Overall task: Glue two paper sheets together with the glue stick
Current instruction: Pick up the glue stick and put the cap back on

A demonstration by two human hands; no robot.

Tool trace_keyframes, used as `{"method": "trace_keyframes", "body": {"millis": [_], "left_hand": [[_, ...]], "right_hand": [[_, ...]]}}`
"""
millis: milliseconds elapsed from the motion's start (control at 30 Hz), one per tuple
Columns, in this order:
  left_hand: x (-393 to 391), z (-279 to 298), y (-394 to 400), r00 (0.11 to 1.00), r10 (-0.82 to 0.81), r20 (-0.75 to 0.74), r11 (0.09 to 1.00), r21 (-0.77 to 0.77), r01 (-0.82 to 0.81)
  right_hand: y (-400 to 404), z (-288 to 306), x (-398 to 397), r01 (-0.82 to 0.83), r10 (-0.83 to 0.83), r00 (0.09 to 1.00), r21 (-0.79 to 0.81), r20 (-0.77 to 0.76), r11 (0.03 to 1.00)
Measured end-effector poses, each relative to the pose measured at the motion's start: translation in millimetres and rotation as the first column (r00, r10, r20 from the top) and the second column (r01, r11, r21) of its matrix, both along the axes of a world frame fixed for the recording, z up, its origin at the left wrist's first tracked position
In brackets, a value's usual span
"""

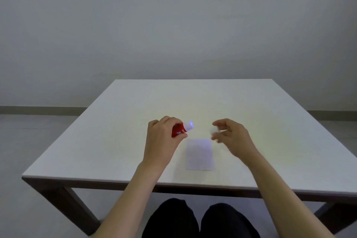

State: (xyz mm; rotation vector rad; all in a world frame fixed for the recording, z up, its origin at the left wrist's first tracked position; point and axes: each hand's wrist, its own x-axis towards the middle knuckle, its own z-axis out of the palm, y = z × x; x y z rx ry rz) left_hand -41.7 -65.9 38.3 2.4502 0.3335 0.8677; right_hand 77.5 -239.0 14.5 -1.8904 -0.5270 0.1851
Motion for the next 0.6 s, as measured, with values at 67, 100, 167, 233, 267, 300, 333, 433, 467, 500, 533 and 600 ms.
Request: {"method": "trace_keyframes", "body": {"millis": [67, 100, 167, 233, 267, 300, 333, 433, 467, 500, 533, 600], "left_hand": [[1, 0, -2, 1.000, 0.003, 0.001, 0.999, 0.053, -0.003], [1, 1, -4, 1.000, -0.001, 0.002, 0.997, 0.077, 0.001], [0, 2, -7, 1.000, -0.014, 0.007, 0.995, 0.102, 0.013], [-2, 2, -8, 1.000, -0.025, 0.013, 0.992, 0.126, 0.023], [-2, 2, -8, 1.000, -0.027, 0.006, 0.990, 0.136, 0.026], [-2, 3, -8, 1.000, -0.029, -0.005, 0.989, 0.144, 0.029], [-3, 4, -8, 0.999, -0.032, -0.014, 0.988, 0.152, 0.034], [-3, 5, -10, 0.997, -0.072, -0.034, 0.986, 0.147, 0.076], [-4, 5, -12, 0.994, -0.093, -0.050, 0.987, 0.129, 0.098], [-4, 6, -13, 0.992, -0.110, -0.062, 0.987, 0.113, 0.117], [-4, 6, -14, 0.990, -0.119, -0.070, 0.986, 0.105, 0.126], [-5, 5, -15, 0.990, -0.116, -0.083, 0.986, 0.112, 0.125]], "right_hand": [[5, 12, -17, -0.074, 0.113, 0.985, 0.274, -0.132, 0.959], [7, 17, -24, -0.087, 0.140, 0.980, 0.329, -0.142, 0.940], [11, 23, -32, -0.098, 0.148, 0.982, 0.353, -0.117, 0.931], [12, 26, -36, -0.111, 0.153, 0.984, 0.348, -0.095, 0.931], [13, 28, -38, -0.124, 0.160, 0.984, 0.336, -0.080, 0.934], [13, 28, -39, -0.134, 0.160, 0.985, 0.312, -0.058, 0.941], [14, 28, -40, -0.140, 0.155, 0.987, 0.282, -0.031, 0.949], [15, 29, -42, -0.137, 0.128, 0.990, 0.158, 0.065, 0.978], [16, 29, -44, -0.140, 0.129, 0.987, 0.120, 0.096, 0.983], [17, 29, -46, -0.136, 0.126, 0.983, 0.068, 0.131, 0.988], [20, 29, -49, -0.102, 0.104, 0.977, -0.020, 0.183, 0.995], [25, 25, -48, 0.060, 0.034, 0.948, -0.282, 0.316, 0.958]]}}
